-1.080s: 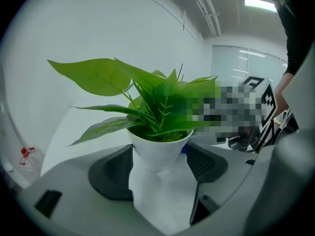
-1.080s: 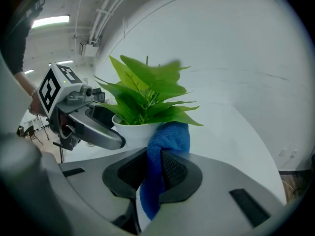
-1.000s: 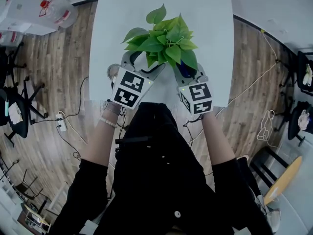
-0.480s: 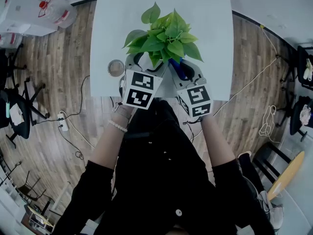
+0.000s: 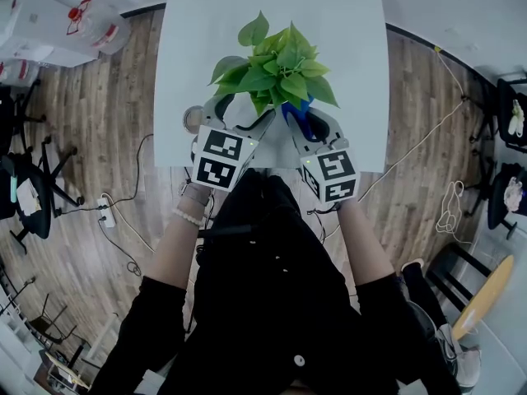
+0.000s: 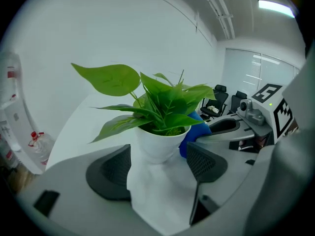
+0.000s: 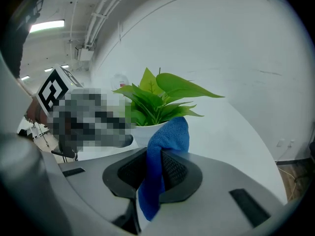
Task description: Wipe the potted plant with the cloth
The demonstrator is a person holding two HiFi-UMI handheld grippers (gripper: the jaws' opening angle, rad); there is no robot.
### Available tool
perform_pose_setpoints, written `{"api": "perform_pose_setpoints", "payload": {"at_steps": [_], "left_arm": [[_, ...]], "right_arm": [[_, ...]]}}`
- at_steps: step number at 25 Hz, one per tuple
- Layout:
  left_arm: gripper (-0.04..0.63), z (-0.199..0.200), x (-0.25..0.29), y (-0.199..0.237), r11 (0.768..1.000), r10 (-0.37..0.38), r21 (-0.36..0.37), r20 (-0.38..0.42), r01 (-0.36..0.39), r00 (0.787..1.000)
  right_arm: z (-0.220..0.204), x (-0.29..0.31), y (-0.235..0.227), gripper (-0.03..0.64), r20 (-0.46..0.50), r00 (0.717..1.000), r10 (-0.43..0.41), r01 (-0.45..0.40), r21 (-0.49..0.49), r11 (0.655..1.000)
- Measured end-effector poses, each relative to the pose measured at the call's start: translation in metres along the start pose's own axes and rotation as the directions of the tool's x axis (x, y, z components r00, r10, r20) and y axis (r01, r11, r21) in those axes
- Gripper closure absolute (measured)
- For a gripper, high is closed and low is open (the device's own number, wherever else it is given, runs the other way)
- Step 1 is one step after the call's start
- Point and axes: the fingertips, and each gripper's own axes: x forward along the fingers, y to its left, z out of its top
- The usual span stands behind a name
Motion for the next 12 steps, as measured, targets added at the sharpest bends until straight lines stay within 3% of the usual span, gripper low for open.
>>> {"api": "perform_pose_setpoints", "payload": {"at_steps": [8,12], "left_arm": [[0.253,0.008,-0.035,0.003,0.998,0.013,0.064,0.050,-0.016,0.999],[0.396,0.023,-0.051,0.004,0.992,0.048,0.111,0.087,-0.058,0.995]], "right_arm": [[0.004,-0.025,-0.003,0.532,0.004,1.000,-0.029,0.029,0.032,0.999],[0.011,-0.042,-0.004,0.532,0.006,0.999,-0.049,0.049,0.025,0.998]]}}
